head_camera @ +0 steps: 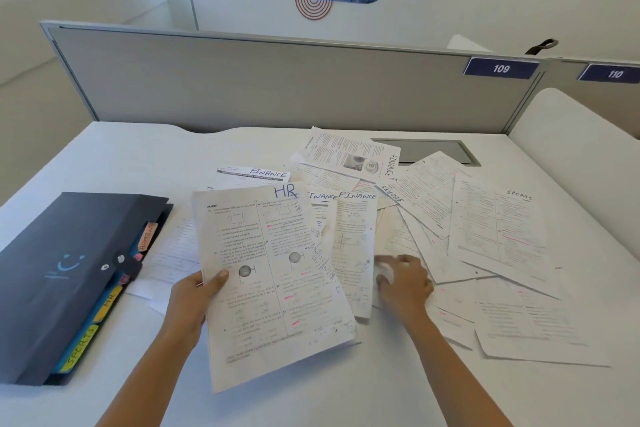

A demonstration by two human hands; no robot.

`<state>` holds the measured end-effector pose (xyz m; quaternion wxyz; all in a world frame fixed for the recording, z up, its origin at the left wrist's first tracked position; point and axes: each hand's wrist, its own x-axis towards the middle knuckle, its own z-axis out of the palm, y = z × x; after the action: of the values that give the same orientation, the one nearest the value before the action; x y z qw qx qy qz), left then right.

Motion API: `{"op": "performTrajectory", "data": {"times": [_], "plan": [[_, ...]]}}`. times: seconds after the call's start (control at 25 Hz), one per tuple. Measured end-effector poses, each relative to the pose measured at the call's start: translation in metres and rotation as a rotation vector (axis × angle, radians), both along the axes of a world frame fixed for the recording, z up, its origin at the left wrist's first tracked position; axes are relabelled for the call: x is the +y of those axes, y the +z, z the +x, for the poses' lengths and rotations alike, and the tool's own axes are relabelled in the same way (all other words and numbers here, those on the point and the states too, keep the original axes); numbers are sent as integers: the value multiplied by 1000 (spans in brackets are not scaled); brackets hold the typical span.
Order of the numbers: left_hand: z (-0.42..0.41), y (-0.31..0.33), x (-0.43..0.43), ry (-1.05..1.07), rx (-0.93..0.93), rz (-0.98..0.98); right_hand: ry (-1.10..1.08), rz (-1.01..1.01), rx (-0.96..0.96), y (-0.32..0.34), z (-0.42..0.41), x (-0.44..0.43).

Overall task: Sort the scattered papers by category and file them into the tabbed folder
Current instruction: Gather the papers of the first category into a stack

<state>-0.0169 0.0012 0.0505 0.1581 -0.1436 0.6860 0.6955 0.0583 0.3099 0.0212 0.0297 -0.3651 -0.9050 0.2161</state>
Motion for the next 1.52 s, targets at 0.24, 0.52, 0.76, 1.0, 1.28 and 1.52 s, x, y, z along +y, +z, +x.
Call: {"op": "performTrajectory", "data": {"times": [0.24,0.52,0.76,1.0,1.28,1.52], "plan": [[0,0,3,-15,4,-14,-575,-148,-267,5,20,57],[0,-4,8,-21,-12,-27,-824,-279,56,23,26,91],[-6,-2,3,0,-10,-3,-780,-614,623,38,37,81],[-12,-8,-7,107,-37,127,-522,-1127,871,46,30,67],[-15,-15,-27,200,-52,126,-186,-631,420,39,6,20],[-16,-14,-44,244,-3,37,-169,-355,393,29,3,17]]}}
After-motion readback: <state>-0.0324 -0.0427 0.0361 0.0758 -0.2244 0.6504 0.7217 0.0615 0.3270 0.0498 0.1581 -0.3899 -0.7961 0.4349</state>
